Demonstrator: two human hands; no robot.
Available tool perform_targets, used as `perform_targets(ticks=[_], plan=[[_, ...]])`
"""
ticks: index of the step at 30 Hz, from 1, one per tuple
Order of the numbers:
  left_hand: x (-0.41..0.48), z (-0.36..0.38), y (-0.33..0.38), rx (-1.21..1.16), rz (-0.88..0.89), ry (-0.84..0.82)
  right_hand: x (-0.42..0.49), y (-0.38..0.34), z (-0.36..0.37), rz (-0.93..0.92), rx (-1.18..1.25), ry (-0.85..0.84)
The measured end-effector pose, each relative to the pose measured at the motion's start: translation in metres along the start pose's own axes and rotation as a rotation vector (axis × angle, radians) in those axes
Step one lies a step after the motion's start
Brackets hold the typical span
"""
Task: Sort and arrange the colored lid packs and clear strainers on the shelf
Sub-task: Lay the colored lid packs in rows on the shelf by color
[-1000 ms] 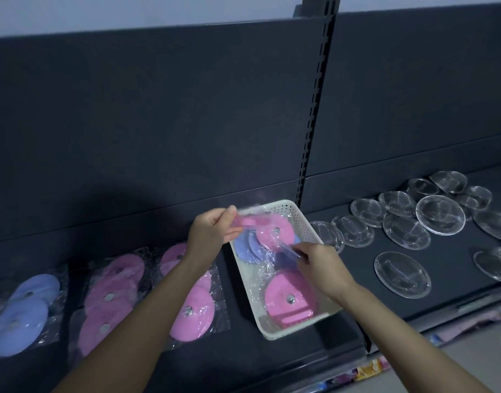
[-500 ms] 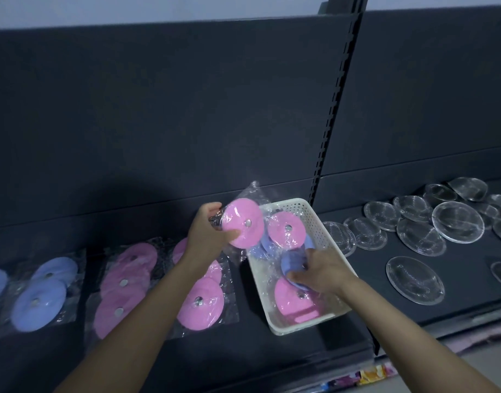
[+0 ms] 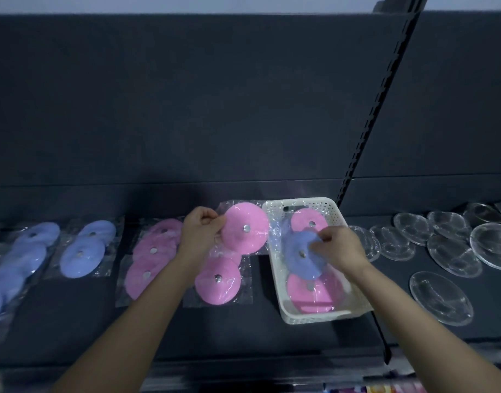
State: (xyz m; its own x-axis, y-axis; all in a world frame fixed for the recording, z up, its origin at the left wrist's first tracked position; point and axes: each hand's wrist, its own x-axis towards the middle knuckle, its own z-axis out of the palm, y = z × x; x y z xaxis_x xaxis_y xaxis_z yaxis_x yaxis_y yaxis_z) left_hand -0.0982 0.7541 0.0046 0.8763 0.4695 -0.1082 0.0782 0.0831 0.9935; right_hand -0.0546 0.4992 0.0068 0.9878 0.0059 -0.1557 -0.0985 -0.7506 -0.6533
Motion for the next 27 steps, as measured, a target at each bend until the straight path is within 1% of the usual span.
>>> perform_targets(ticks=[2,6,9,11,12,14,18,24,27], plan=[[-0.004,-0.01,0.0,-0.005,0.003,0.02,-0.002,-0.004,0.0,-0.04,0.05,0.058],[-0.01,-0.035,0.002,-0.026,-0.001,0.061,-0.012,-0.022,0.001,-0.137,0.2,0.106],[-0.013,-0.058,0.002,-0.016,-0.018,0.062,-0.021,-0.041,0.003,-0.213,0.228,0.229],[-0.015,-0.076,0.003,-0.032,-0.057,0.067,-0.029,-0.054,0.009,-0.243,0.308,0.301],[-0.015,-0.085,0.002,-0.037,-0.074,0.064,-0.034,-0.062,0.013,-0.255,0.361,0.311],[-0.016,-0.105,-0.001,0.006,-0.088,0.065,-0.044,-0.076,0.025,-0.272,0.444,0.286],[-0.023,-0.143,-0.009,0.073,-0.131,0.071,-0.057,-0.092,0.06,-0.262,0.559,0.171],[-0.036,-0.184,-0.034,0.1,-0.212,0.083,-0.076,-0.1,0.106,-0.17,0.67,0.04],[-0.036,-0.2,-0.047,0.17,-0.242,0.076,-0.08,-0.098,0.125,-0.114,0.681,0.005]])
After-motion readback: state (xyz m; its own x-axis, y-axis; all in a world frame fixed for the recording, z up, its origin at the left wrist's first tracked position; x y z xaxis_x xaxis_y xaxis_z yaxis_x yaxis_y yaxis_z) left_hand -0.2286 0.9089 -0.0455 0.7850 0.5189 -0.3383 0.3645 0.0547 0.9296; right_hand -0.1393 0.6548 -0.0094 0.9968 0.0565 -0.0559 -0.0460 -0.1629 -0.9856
